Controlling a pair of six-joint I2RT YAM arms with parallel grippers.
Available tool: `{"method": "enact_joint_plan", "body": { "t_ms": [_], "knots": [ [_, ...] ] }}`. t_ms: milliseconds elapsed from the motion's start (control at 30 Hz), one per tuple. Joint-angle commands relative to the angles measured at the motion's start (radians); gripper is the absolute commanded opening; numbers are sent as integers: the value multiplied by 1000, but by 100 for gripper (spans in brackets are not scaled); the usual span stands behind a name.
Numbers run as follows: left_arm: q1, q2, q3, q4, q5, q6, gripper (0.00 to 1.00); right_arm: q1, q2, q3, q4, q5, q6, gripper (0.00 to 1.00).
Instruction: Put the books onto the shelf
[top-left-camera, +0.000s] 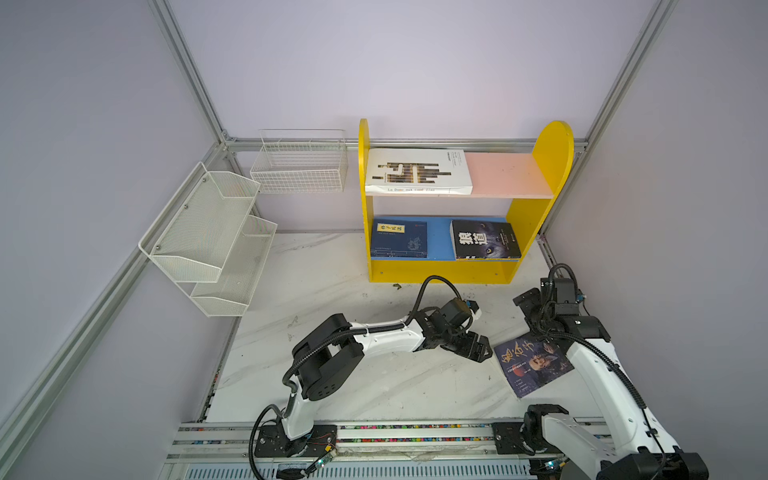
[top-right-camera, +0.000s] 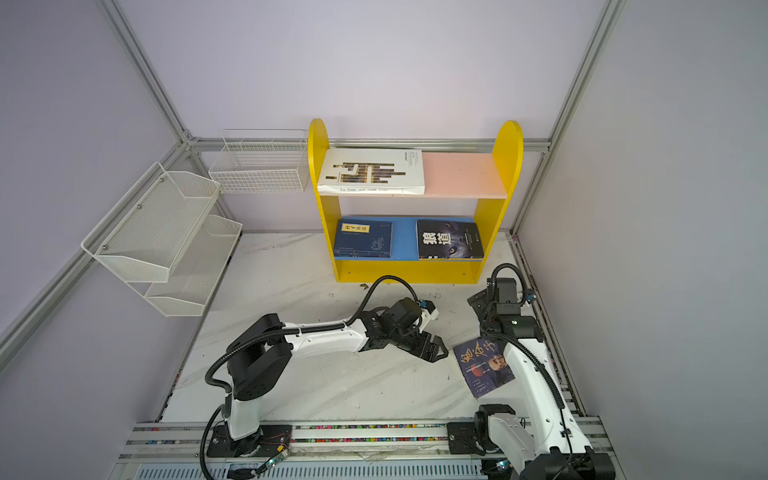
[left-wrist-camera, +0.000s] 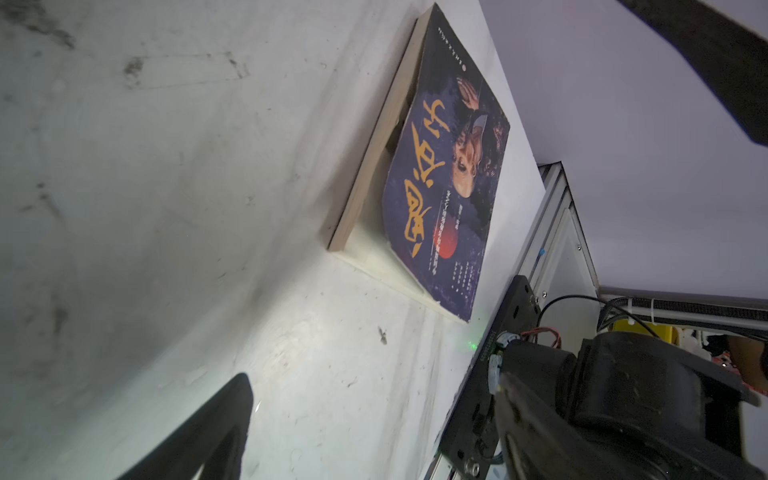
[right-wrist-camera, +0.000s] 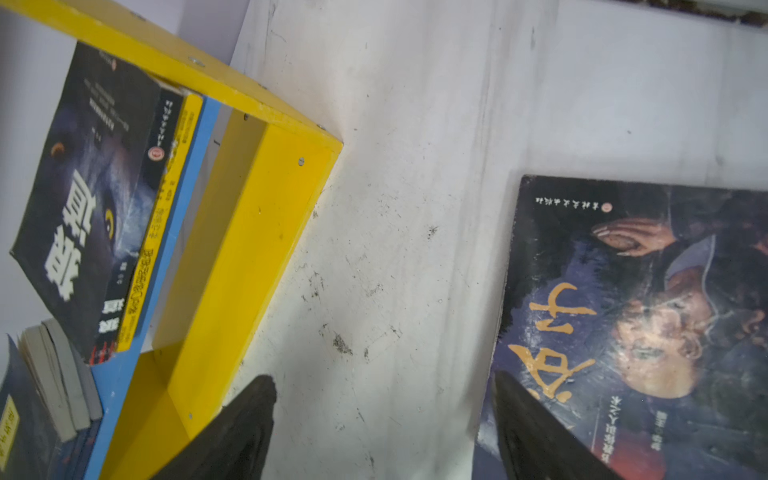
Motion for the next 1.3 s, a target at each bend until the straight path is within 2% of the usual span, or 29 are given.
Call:
{"method": "enact_joint_plan", "body": {
  "t_ms": [0,367,567,833,967,1133,1267],
  "knots": [
    [-13,52,137,107,24,-69,85,-4,-45,35,-80,-26,-62,90],
    [-57,207,283,126,-18,-170,62,-3,-102,85,-131,-53,-124,90],
    [-69,267,343,131,-34,-201,43,-4,-112,101,-149,-49,-147,90],
    [-66,263,325,125,-77,-227,1,-4,-119,99,-150,-51,-136,90],
    [-41,199,251,129,-104,-217,0,-3,-125,98,-144,-53,-128,90],
    [25,48,76,120,-123,-182,0,-4,-129,91,-133,-44,-123,90],
    [103,-119,-47,-8,-158,-34,0,-3,-123,64,-113,-35,-148,90]
  ]
}}
